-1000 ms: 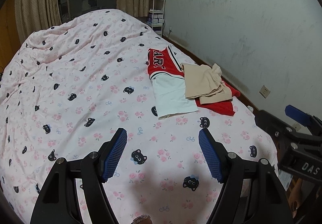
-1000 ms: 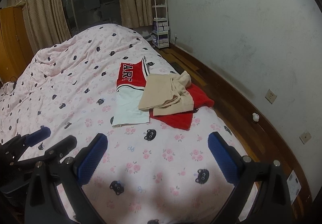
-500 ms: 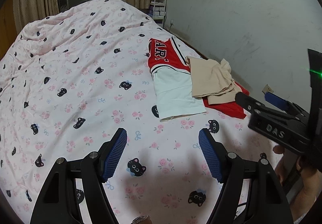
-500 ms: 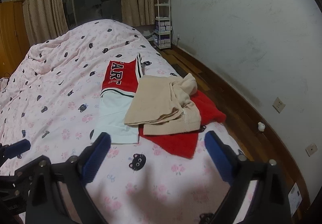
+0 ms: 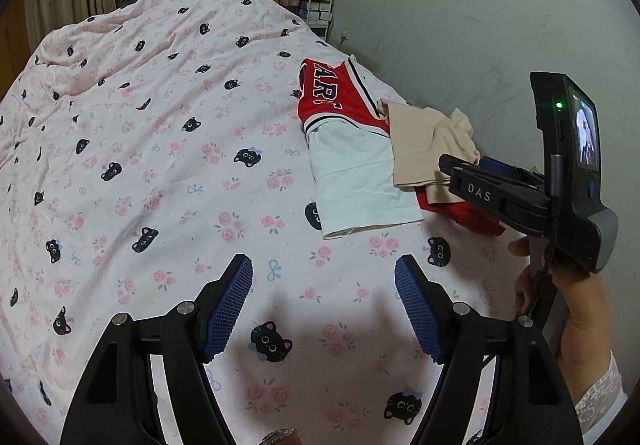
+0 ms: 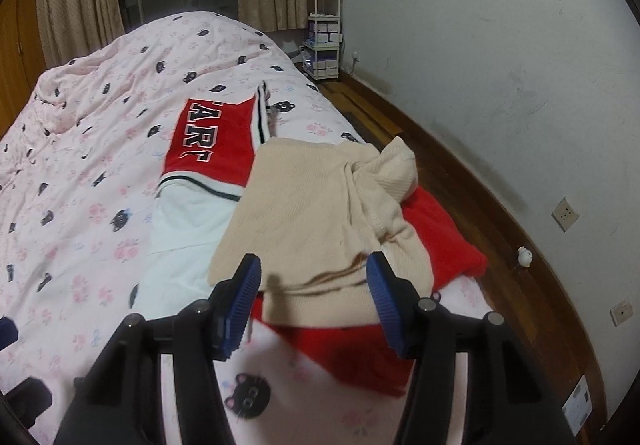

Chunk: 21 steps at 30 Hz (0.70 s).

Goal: Fold clothes
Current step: 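Reach the right tool to the beige knit garment and close on it, then lift the beige garment with the right tool and spread it on the bed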

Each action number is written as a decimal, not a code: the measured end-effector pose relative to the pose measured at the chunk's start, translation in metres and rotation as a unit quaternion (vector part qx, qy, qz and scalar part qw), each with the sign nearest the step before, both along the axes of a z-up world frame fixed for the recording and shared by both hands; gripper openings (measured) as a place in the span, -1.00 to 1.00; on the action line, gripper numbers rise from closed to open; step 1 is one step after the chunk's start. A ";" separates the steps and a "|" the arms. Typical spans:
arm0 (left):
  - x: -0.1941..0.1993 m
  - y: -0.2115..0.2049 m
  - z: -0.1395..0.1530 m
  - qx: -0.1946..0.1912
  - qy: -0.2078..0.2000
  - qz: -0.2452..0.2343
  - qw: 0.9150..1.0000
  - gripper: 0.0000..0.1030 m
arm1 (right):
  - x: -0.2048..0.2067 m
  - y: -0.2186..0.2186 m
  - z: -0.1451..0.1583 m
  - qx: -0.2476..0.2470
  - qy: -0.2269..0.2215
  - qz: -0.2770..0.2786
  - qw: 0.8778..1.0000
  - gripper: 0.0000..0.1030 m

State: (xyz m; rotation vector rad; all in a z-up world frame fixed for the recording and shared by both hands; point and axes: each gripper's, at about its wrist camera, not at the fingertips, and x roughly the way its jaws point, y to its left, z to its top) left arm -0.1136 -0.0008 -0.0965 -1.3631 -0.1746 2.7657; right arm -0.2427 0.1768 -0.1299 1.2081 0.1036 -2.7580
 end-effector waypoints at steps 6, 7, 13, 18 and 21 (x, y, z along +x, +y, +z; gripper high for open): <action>-0.002 -0.001 -0.003 0.003 -0.004 0.000 1.000 0.34 | -0.012 0.001 -0.014 0.007 -0.015 -0.002 1.000 -0.01; -0.003 -0.001 -0.003 0.004 -0.005 0.000 1.000 0.34 | -0.013 0.001 -0.016 0.008 -0.016 -0.002 1.000 -0.10; -0.005 0.000 -0.002 0.004 -0.003 0.001 1.000 0.34 | -0.014 0.003 -0.019 -0.001 -0.018 0.007 1.000 -0.62; -0.005 0.000 0.000 0.004 -0.001 0.000 1.000 0.34 | -0.011 0.003 -0.016 -0.010 -0.014 0.014 1.000 -0.76; -0.005 0.000 0.000 0.003 0.000 0.000 1.000 0.34 | -0.005 0.001 -0.012 -0.010 -0.008 0.021 1.000 -0.78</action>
